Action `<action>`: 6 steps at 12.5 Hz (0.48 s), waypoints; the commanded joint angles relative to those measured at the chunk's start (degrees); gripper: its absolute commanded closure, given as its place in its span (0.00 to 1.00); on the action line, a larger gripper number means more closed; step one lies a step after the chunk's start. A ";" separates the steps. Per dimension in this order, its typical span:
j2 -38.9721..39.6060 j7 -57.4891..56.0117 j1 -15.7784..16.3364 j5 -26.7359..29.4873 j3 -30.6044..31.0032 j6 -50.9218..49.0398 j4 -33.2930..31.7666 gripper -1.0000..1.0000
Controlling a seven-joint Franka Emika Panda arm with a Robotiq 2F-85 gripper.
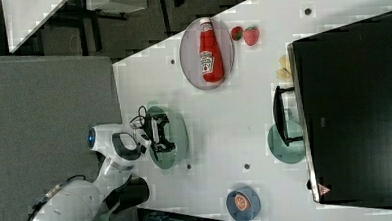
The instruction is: Drag strainer left to right.
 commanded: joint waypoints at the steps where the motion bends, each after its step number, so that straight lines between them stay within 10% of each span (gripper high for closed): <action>1: -2.16 1.92 0.01 1.22 -0.64 -1.39 -1.07 0.00; 6: -4.07 1.38 -2.38 1.22 -1.55 -1.35 -3.54 0.00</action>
